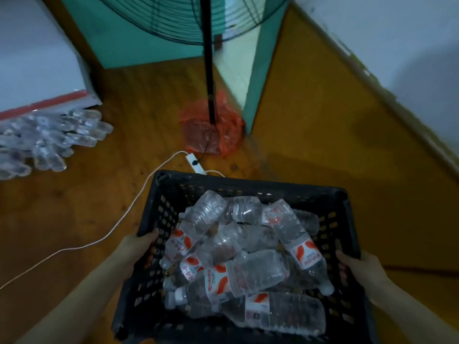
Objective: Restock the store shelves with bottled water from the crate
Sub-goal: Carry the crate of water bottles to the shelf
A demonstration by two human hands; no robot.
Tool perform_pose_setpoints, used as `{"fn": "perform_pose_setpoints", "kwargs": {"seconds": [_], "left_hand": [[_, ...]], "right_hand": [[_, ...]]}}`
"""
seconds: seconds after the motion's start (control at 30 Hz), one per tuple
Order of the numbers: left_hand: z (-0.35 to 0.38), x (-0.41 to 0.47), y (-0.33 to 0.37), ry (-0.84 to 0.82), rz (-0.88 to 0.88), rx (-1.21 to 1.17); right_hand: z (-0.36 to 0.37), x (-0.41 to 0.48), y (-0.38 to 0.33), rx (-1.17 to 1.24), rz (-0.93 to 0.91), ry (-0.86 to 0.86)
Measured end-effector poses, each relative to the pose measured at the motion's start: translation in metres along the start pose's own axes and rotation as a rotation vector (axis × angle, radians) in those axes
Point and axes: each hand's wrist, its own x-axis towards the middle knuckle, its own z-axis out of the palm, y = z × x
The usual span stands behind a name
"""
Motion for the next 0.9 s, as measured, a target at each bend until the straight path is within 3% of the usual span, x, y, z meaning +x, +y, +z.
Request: {"fn": "perform_pose_setpoints", "kwargs": {"seconds": [0.57, 0.9], "left_hand": [[-0.113, 0.009, 0.070, 0.203, -0.122, -0.349], [-0.223, 0.075, 0.075, 0.252, -0.166, -0.488]], "right_hand": [[0.142, 0.030, -0.251, -0.319, -0.248, -0.269], [0.297, 0.012, -0.341, -0.445, -0.394, -0.339]]}}
